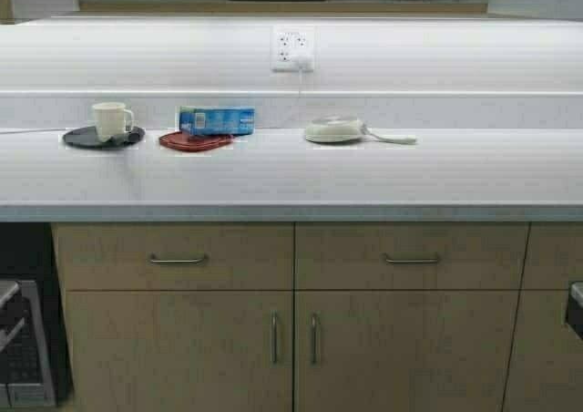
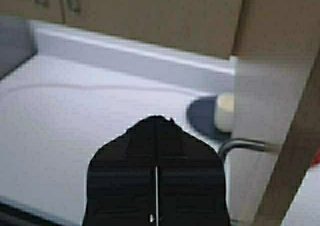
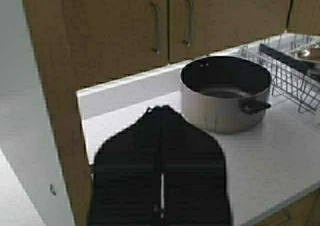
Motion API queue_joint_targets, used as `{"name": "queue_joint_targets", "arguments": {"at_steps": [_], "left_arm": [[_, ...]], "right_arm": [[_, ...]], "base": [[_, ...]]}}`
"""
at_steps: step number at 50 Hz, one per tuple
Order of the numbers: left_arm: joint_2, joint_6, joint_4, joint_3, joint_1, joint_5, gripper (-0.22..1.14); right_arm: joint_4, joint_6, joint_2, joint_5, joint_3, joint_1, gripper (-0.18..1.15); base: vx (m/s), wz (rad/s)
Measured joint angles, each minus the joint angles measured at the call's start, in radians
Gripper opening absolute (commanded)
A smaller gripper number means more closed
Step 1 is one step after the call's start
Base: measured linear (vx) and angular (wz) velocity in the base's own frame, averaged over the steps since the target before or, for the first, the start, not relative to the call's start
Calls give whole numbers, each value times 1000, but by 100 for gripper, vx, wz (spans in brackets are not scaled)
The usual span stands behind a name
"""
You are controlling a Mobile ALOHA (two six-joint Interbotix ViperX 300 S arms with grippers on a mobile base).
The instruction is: Open the cabinet, put the pot inside, then close it
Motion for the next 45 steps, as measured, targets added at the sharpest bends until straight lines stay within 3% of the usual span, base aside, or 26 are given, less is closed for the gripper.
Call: {"name": "queue_joint_targets", "arguments": {"at_steps": [9,20,35,45], "left_arm": [[133,-5,0,-114,-69,-11,4],[227,-14,-5,-204,-121,-8,4],[146,-21,-5,-130,-221,-32,4],[15,-15,-3,-20,-244,-41,4]], "right_arm": [[-9,0,115,18,-115,8,7],[-11,0,173,52,-166,18,7],[-26,-2,169,75,-156,100,7],[-71,-21,57,94,-67,242,7]], "base": [[1,3],[2,0],[2,-1],[2,-1]]}}
